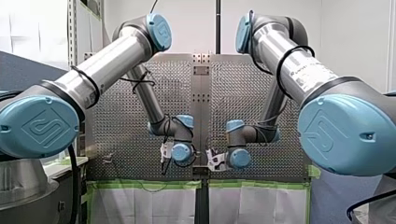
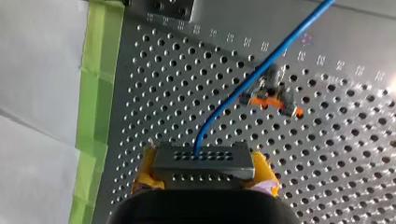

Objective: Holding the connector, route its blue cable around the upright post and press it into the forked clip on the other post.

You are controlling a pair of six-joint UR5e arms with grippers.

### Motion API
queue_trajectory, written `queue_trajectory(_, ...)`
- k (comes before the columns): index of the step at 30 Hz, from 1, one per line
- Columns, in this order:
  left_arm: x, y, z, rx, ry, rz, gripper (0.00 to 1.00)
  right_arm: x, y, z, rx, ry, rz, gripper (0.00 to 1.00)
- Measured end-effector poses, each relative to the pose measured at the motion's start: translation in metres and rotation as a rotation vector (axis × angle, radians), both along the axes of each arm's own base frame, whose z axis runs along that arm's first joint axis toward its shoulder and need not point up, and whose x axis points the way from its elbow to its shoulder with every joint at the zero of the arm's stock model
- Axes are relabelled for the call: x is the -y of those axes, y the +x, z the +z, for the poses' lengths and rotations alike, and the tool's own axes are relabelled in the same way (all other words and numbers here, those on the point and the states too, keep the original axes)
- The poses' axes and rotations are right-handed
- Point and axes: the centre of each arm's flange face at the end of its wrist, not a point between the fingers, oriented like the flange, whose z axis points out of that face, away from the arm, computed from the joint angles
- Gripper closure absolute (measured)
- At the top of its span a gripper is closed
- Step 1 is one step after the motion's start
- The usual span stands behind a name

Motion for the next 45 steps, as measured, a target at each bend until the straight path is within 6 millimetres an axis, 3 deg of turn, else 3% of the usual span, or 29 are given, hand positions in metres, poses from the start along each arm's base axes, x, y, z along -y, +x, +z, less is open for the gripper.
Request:
queue_trajectory(19,0.009,-0.016,-0.042,-0.01,-0.008,-0.023,1.0,0.012,-0.015,-0.004,0.007,0.01,-0.033,0.62)
queue_trajectory(30,0.01,-0.017,-0.044,-0.012,-0.007,-0.023,1.0,0.014,-0.028,-0.01,0.052,0.018,-0.036,0.62)
queue_trajectory(45,0.013,-0.012,-0.041,-0.002,-0.023,-0.02,1.0,0.046,-0.053,-0.006,0.145,-0.016,-0.07,0.62)
